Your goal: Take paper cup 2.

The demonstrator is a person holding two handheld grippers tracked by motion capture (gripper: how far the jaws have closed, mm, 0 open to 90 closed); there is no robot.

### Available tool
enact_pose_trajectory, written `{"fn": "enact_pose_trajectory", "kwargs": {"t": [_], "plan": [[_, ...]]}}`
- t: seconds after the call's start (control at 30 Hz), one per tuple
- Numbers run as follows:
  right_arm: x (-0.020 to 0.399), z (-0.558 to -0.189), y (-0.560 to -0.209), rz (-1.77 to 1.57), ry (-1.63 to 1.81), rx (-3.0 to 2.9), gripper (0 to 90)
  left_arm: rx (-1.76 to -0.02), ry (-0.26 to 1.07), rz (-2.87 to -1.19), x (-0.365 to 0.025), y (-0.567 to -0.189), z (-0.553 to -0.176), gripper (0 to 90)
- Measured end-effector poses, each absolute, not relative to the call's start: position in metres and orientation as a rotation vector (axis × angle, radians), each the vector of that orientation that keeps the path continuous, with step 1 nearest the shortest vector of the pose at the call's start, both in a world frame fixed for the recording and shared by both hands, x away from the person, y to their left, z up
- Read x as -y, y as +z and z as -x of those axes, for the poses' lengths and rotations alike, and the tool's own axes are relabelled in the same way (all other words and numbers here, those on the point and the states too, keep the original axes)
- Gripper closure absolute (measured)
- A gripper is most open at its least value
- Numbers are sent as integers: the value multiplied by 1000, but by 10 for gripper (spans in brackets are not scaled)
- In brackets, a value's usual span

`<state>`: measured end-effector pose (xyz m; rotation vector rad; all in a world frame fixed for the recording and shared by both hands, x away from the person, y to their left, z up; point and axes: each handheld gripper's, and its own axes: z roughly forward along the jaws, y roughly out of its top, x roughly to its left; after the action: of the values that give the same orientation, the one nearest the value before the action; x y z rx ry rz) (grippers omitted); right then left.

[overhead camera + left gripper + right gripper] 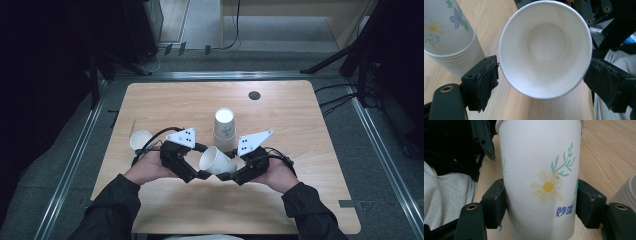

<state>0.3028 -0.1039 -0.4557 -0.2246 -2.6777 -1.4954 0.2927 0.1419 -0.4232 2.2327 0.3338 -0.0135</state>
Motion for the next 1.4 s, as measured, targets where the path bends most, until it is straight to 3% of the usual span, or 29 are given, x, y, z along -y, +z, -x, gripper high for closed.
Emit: {"fn": "enact_pose_trajectory", "kwargs": {"t": [0.53,0.73,1.07,1.4], "plan": [[103,-302,-454,220,-1537,2619,335,-357,-63,-2078,-140,-429,-293,148],[103,-302,-454,218,-1538,2609,337,-344,-43,-2060,-142,-427,-292,213],[101,-301,-454,206,-1530,2613,338,-322,-18,-2085,-143,-426,-289,247],[101,-303,-460,231,-1459,2675,269,-363,13,-2072,-156,-419,-292,248]]}}
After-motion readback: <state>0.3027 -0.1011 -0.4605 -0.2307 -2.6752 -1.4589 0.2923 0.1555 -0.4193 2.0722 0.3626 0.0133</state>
